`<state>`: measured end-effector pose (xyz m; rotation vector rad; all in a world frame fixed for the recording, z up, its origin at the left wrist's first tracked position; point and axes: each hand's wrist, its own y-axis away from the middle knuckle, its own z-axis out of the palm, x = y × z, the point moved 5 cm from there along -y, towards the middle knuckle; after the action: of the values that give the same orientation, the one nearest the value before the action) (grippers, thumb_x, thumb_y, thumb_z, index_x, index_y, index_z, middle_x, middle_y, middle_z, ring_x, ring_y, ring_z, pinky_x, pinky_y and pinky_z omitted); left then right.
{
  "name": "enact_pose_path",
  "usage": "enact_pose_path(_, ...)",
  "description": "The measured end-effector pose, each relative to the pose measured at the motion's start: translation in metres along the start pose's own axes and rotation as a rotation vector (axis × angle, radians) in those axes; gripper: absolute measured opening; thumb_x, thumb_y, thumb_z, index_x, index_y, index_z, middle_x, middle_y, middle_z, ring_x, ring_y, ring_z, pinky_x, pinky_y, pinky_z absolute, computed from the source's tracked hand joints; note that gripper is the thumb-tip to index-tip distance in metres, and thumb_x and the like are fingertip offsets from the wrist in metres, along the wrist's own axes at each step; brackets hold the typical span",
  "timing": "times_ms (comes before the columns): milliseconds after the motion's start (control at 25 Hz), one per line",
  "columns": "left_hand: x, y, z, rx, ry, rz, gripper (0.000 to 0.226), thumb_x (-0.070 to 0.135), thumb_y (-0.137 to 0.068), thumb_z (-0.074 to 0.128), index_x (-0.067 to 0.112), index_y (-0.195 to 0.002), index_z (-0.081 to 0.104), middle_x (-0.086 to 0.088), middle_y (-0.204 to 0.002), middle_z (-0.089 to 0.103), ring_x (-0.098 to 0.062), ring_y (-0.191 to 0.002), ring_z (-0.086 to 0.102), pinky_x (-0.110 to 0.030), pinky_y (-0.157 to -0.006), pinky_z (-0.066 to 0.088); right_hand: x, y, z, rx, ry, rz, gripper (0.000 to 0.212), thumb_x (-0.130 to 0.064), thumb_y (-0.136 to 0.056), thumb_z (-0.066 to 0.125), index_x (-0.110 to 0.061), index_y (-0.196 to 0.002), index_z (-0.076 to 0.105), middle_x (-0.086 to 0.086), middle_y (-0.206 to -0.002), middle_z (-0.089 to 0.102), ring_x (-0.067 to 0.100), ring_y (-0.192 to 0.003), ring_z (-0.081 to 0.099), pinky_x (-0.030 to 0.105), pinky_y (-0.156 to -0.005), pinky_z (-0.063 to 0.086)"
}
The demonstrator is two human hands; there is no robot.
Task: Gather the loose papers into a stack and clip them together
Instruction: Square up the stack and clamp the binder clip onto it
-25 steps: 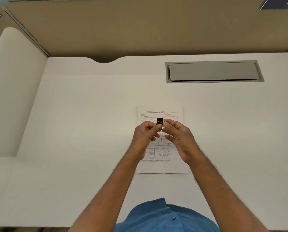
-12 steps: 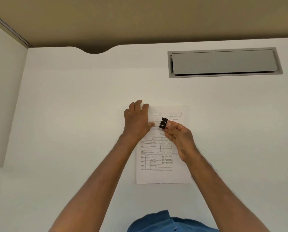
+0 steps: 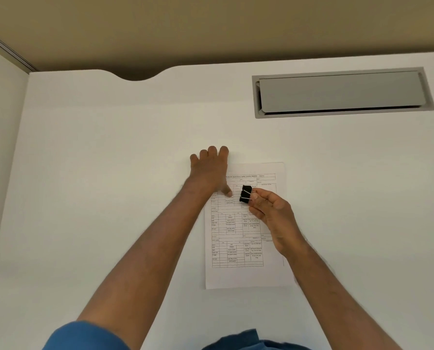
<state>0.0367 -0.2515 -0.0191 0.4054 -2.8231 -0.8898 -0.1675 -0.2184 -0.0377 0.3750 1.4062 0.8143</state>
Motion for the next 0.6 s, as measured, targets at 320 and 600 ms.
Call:
enact_pose_path(320, 0.000, -0.001, -0.004, -0.013, 0.198, 0.000, 0.081, 0.043, -0.067, 0.092, 0.013, -0.131, 0.053, -0.009, -0.128, 0.053, -0.033, -0.113, 0.061, -0.039, -0.081, 0.048, 0.002, -0.001, 0.000, -0.003, -0.006, -0.009, 0.028, -0.016, -0.095, 0.070, -0.009, -0.122, 0.069, 0.004, -0.112, 0.078, 0.017, -0.109, 0.073, 0.027, -0.094, 0.057)
enact_pose_path(600, -0.046, 0.023, 0.039, 0.156, 1.459, -0.220, 0.038, 0.018, -0.085, 0.081, 0.016, -0.119, 0.063, -0.011, -0.119, 0.071, -0.032, -0.109, 0.070, -0.037, -0.079, 0.057, 0.003, 0.000, 0.001, 0.001, -0.011, -0.021, 0.028, -0.015, -0.095, 0.070, -0.009, -0.122, 0.069, 0.006, -0.115, 0.077, 0.019, -0.111, 0.072, 0.032, -0.098, 0.056)
